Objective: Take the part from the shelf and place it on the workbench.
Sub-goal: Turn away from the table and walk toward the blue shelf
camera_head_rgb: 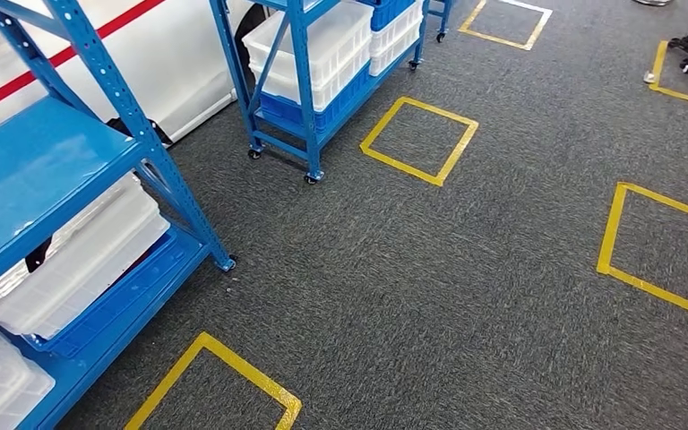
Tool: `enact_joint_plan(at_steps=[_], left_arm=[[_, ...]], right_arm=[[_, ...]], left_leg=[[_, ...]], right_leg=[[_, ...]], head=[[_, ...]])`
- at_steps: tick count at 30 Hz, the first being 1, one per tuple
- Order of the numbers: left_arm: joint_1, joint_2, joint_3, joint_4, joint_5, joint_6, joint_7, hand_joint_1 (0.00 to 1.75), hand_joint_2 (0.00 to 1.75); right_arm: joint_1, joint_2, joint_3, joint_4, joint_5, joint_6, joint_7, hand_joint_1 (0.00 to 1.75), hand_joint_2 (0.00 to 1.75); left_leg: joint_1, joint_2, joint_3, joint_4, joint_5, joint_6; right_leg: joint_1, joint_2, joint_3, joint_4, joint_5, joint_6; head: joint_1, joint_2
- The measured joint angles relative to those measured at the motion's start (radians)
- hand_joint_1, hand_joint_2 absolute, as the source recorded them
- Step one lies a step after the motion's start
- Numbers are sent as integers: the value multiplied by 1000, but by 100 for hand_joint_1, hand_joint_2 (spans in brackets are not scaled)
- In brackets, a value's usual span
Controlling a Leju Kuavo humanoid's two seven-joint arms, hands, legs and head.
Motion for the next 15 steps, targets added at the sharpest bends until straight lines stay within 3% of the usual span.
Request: enact_joint_plan(at_steps=[2, 3, 4, 6, 8, 10, 12, 13, 15], left_arm=[[-3, 0, -3, 0, -1, 4, 1, 0, 0], [-4, 0, -4, 0, -2, 7, 1, 0, 0], [-5, 0, -4, 0, -2, 10, 2, 0, 0], [-4, 0, -5, 0, -3, 15, 3, 0, 0], [-4, 0, -5, 0, -6, 18, 3, 0, 0], [-6, -1, -6, 0, -8, 19, 3, 0, 0], [-7, -2, -7, 0, -9, 19, 2, 0, 0], [-7, -2, -7, 0, -9, 20, 2, 0, 0], [-6, -3, -9, 0, -11, 21, 2, 0, 0]], right_arm=[[0, 0, 0, 0, 1, 3, -2, 0, 0], [0, 0, 0, 0, 2, 5, -2, 0, 0], [-1, 1, 0, 0, 2, 6, -3, 0, 0], [-5, 1, 0, 0, 3, 9, -4, 0, 0], [-6, 1, 0, -1, 5, 11, -7, 0, 0], [-3, 1, 0, -1, 6, 14, -10, 0, 0], [-1, 1, 0, -1, 7, 15, -11, 0, 0], [-1, 1, 0, -1, 7, 15, -11, 0, 0], [0, 1, 0, -1, 7, 15, -12, 0, 0]], left_leg=[[-10, 42, 61, -120, 40, 14], [-15, 56, 73, -147, 45, 21], [-20, 56, 74, -154, 42, 26], [-18, 33, 77, -164, 48, 36], [-11, 12, 86, -178, 57, 48], [-9, -10, 89, -182, 62, 55], [-10, -34, 88, -180, 62, 56], [-9, -48, 89, -179, 61, 56], [-7, -76, 91, -174, 58, 52]], right_leg=[[4, -18, 8, 1, -7, 8], [5, -26, 10, 1, -9, 13], [5, -35, 13, 0, -11, 18], [3, -44, 21, -2, -15, 28], [0, 1, 9, 36, -45, 37], [-3, 56, -47, 148, -104, 41], [-5, 67, -110, 259, -137, 45], [-6, 68, -123, 271, -124, 46], [-9, 79, -92, 179, -48, 46]], head=[[1, 0], [1, 0], [1, 0], [1, 0], [4, 0], [8, 0], [10, 0], [10, 0], [10, 0]])
